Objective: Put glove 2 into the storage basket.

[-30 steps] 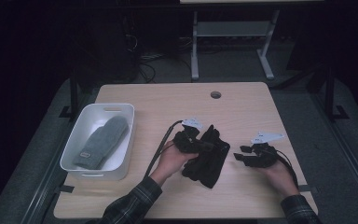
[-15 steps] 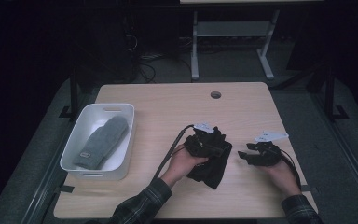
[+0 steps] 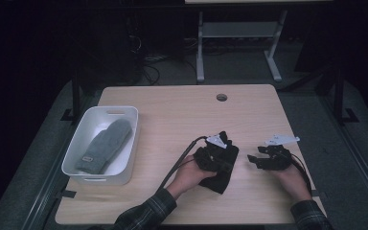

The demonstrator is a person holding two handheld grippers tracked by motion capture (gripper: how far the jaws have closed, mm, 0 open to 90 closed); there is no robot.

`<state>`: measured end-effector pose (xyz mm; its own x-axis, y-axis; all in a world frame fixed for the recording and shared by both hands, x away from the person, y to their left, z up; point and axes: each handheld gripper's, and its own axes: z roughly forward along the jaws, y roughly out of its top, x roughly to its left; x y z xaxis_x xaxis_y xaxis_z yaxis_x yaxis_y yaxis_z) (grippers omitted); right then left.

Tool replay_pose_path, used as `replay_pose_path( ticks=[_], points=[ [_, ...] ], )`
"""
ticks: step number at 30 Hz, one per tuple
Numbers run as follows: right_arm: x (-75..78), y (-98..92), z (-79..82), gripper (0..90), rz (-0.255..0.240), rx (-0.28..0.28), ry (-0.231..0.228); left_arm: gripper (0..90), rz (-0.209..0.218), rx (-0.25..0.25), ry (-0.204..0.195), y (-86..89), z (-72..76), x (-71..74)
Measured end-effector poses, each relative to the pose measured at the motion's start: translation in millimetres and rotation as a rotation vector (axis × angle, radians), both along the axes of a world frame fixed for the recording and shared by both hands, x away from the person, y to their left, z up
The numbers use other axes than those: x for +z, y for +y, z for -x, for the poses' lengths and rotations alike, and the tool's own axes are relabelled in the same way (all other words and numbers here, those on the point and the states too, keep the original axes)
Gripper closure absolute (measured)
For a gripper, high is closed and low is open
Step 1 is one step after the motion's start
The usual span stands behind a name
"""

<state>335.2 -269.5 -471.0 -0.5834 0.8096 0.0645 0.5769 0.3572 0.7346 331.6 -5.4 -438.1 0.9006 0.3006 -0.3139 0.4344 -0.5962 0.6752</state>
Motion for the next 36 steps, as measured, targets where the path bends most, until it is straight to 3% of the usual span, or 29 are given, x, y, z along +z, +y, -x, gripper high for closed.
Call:
replay_pose_path(
  ticks=[6,17,24,36],
  points=[
    [-1.9,-1.8,-1.5,34.5,0.013,-0.022,-0.004,89.5,-0.049,-0.016,0.005,5.8,10.3,-9.2],
    [-5.7,-3.1,-3.7,25.9,0.035,-0.061,-0.005,89.5,-0.091,-0.019,0.001,16.7,15.3,-13.0],
    [-8.3,-2.5,-4.6,20.8,0.064,-0.074,-0.013,89.5,-0.127,-0.012,-0.008,36.5,17.2,-10.6],
    [-10.3,-3.2,-4.7,18.7,0.045,-0.074,-0.003,89.5,-0.186,0.017,-0.033,75.5,21.9,-5.5]
  ],
)
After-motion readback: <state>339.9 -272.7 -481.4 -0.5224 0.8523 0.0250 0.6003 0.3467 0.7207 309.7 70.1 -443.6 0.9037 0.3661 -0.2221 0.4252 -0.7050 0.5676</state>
